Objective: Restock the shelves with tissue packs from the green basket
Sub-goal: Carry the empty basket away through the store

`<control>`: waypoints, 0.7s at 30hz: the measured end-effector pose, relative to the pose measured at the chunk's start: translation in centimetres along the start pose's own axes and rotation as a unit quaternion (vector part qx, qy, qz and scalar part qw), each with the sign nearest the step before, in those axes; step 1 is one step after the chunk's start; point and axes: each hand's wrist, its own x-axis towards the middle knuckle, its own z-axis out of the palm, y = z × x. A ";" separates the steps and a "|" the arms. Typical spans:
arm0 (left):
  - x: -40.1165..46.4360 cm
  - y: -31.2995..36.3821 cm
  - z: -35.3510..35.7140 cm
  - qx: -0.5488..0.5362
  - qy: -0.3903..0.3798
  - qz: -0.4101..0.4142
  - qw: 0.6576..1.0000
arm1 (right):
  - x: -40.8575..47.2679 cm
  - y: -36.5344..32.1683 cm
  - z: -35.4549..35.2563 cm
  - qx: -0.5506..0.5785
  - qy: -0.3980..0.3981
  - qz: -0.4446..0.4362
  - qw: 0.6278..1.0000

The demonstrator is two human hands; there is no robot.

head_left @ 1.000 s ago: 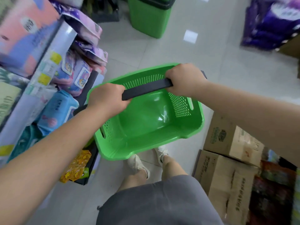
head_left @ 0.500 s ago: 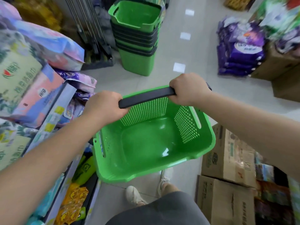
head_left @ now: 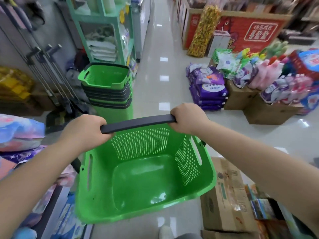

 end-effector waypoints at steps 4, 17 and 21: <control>4.5 3.1 -2.1 0.011 0.031 0.033 0.999 | 1.0 4.0 -2.1 0.010 0.019 0.030 0.999; 15.5 10.2 -5.5 0.011 0.060 0.073 0.995 | 4.5 14.2 -6.3 -0.028 0.059 0.085 0.994; 19.0 10.9 -5.4 0.007 0.062 0.099 0.993 | 6.1 16.0 -6.8 -0.042 0.043 0.105 0.993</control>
